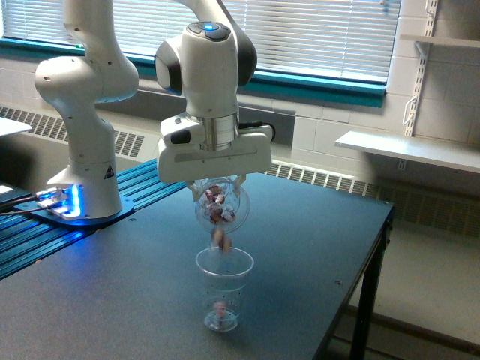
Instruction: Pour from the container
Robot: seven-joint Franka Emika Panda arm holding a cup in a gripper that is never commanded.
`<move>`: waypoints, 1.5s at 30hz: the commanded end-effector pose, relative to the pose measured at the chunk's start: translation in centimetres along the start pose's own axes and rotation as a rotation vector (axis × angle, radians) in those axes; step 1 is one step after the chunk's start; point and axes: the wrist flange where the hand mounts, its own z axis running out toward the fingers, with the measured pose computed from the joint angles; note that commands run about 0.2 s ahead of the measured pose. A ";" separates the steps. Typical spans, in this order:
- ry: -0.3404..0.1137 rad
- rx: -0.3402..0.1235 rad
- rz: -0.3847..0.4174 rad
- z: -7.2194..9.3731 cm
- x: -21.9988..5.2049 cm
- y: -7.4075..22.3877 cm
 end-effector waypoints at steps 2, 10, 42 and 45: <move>-0.025 0.005 -0.009 -0.2 0.4 -0.5; -0.055 0.001 -0.018 0.3 0.1 -0.5; -0.147 0.038 0.056 -0.1 0.6 -0.3; -0.156 0.036 0.073 -0.1 0.9 0.0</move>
